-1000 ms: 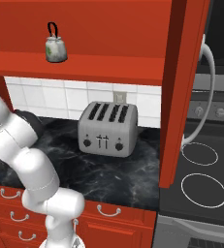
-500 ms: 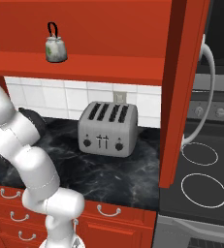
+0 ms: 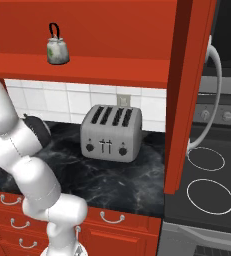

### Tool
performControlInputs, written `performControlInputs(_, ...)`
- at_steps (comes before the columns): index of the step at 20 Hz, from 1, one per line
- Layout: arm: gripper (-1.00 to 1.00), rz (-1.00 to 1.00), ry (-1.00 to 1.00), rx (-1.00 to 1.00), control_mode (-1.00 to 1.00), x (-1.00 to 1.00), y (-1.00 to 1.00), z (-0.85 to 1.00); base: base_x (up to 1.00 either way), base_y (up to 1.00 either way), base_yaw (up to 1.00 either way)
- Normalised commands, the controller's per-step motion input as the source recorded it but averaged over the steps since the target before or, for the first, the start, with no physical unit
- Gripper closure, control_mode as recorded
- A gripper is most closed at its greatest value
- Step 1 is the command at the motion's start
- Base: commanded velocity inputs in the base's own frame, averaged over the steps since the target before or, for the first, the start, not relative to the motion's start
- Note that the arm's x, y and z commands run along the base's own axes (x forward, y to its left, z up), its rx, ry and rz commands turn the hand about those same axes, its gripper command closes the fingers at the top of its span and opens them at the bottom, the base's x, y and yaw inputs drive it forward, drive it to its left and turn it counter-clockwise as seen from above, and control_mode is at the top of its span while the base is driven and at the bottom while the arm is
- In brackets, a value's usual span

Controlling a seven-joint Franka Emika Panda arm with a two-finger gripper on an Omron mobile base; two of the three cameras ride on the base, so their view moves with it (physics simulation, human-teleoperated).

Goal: Open the cabinet, pick the kettle from the cabinet, and place it in the sink.

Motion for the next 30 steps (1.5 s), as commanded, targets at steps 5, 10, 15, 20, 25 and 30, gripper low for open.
performControlInputs(5,-1.00,-0.01,-0.19,0.00,-1.00,-0.22,-0.66,-0.04,0.00,0.00,0.00)
performControlInputs(10,-1.00,0.00,-0.21,0.00,-1.00,-0.21,-0.68,-0.07,0.00,0.00,0.00)
performControlInputs(15,-1.00,0.00,-0.22,0.00,-1.00,-0.21,-0.68,-0.09,0.00,0.00,0.00)
performControlInputs(20,-1.00,0.00,-0.22,0.00,-1.00,-0.21,-0.66,-0.12,0.00,0.00,0.00)
performControlInputs(25,-1.00,0.00,-0.22,0.00,-1.00,-0.18,-0.67,-0.11,0.00,0.00,0.00)
performControlInputs(30,-1.00,0.00,-0.24,0.00,-1.00,-0.16,-0.64,-0.10,0.00,0.00,0.00)
